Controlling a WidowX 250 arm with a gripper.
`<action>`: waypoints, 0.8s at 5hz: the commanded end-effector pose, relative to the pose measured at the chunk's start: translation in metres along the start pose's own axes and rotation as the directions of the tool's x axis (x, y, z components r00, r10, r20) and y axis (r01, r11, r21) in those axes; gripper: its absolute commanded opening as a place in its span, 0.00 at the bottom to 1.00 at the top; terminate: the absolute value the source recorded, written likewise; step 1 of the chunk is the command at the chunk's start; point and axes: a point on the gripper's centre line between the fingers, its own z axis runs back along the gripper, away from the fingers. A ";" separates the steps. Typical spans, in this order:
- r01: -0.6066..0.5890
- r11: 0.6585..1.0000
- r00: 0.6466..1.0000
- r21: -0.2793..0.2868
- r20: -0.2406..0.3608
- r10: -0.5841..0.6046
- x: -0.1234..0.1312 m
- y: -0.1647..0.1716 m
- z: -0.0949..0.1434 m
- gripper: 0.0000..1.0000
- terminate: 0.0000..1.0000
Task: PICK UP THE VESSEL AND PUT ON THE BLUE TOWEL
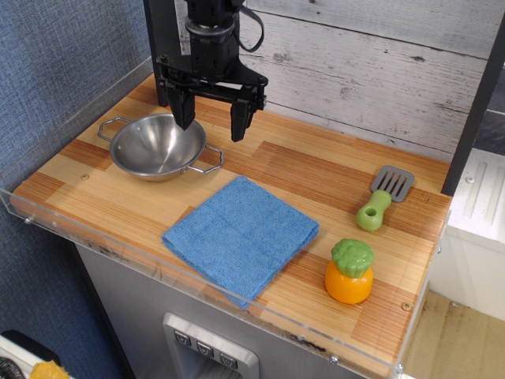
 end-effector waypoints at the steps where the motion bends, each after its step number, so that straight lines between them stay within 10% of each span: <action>1: -0.047 0.999 0.997 -0.025 0.062 0.049 0.011 0.017 0.003 1.00 0.00; 4: -0.076 0.996 0.996 -0.040 0.045 0.078 0.011 0.023 -0.016 1.00 0.00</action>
